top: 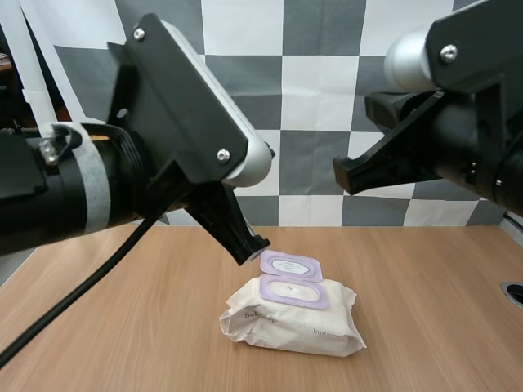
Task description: Open the wet wipes lid
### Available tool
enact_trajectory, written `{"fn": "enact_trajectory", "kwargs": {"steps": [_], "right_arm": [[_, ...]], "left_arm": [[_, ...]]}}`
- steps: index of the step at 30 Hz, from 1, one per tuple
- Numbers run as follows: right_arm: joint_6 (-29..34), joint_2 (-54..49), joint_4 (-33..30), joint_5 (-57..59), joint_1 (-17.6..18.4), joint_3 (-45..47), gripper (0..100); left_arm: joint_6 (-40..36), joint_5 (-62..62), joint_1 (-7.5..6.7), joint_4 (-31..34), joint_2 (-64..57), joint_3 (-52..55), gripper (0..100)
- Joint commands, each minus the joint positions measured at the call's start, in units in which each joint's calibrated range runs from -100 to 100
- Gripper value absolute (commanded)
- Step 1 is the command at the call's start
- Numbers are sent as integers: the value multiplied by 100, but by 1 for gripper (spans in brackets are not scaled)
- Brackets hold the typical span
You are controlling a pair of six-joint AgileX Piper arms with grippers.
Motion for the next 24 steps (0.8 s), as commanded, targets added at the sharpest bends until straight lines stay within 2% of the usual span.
{"fn": "enact_trajectory", "kwargs": {"steps": [1,3,7,10,14,19,24], "right_arm": [[957,-650,-876,-1721,-4,831,0],[1112,-866,-1098,-2662,-4,1440,0],[1121,-1085,-1249,-4008,-4,2465,0],[1147,-1098,-1164,-4650,-4,3109,0],[1115,-1098,-1365,-5037,-4,3877,0],[1115,-1098,-1521,-5147,-4,4817,0],[1159,-1280,-1403,-5804,-4,5594,0]], "left_arm": [[-2626,-5098,4,967,-2766,386,0],[-3323,-5571,4,1674,-3241,814,0],[-3323,-5620,-3,1766,-3272,1592,0],[-3335,-6104,-19,1965,-3272,2388,0],[-3335,-7419,-170,2141,-3272,3434,0],[-3446,-9531,-243,1855,-3409,4644,0],[-3446,-9580,-286,1842,-3409,5108,0]]}}
